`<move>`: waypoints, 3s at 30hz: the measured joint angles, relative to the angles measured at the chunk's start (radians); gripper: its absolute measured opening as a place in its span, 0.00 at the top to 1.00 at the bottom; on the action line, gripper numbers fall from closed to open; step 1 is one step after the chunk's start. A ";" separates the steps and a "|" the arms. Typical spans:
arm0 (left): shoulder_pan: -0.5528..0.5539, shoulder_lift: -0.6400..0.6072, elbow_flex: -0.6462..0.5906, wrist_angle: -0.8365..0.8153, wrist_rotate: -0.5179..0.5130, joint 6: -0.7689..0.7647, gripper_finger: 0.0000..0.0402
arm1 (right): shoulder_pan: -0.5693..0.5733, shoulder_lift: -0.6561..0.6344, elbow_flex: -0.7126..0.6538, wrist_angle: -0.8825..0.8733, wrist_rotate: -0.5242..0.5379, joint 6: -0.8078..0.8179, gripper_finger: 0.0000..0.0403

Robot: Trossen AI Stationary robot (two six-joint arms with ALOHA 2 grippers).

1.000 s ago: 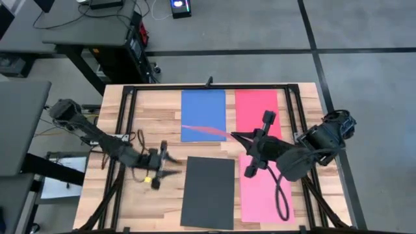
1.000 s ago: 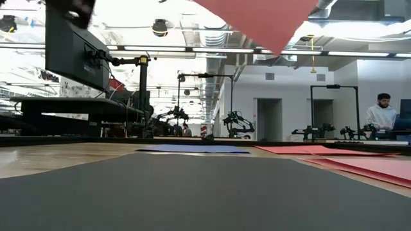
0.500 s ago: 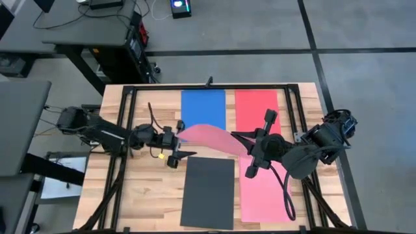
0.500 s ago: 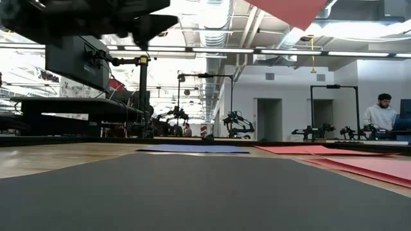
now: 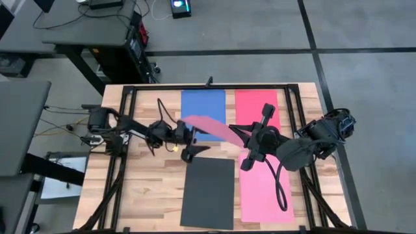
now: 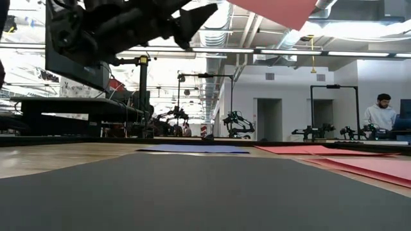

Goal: Organize paper
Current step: Stack the pink paper on top of the pink paper

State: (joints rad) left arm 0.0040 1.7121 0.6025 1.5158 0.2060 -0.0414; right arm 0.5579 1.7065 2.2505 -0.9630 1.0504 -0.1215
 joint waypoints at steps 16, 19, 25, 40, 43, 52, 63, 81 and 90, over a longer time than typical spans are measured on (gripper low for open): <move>0.056 0.042 0.129 -0.002 -0.005 -0.089 0.33 | -0.004 0.000 0.000 0.000 0.000 -0.008 1.00; 0.053 0.042 0.135 0.003 -0.006 -0.076 0.34 | -0.004 0.000 0.000 -0.002 0.000 -0.010 1.00; 0.042 0.042 0.135 0.002 -0.006 -0.053 0.52 | -0.004 0.000 0.000 -0.131 0.000 0.104 1.00; 0.029 0.042 0.135 -0.134 0.078 -0.097 0.99 | 0.051 -0.012 0.000 -0.476 0.054 0.492 1.00; 0.029 0.042 0.135 -0.141 0.078 -0.098 1.00 | 0.063 -0.012 0.000 -0.592 0.050 0.624 1.00; 0.025 0.042 0.135 -0.135 0.078 -0.131 1.00 | 0.090 -0.017 -0.017 -0.607 -0.115 0.781 1.00; -0.021 0.042 0.135 -0.150 0.078 -0.187 1.00 | 0.063 -0.016 -0.165 -0.608 -0.296 0.944 1.00; -0.047 0.042 0.135 -0.198 0.087 -0.225 1.00 | 0.108 -0.233 -0.667 -0.289 -0.289 1.095 1.00; -0.051 0.042 0.135 -0.196 0.097 -0.286 1.00 | 0.100 -0.455 -1.112 0.162 -0.280 0.991 1.00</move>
State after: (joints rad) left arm -0.0471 1.7538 0.7376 1.3193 0.3027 -0.3270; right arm 0.6579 1.2512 1.1389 -0.8005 0.7702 0.8693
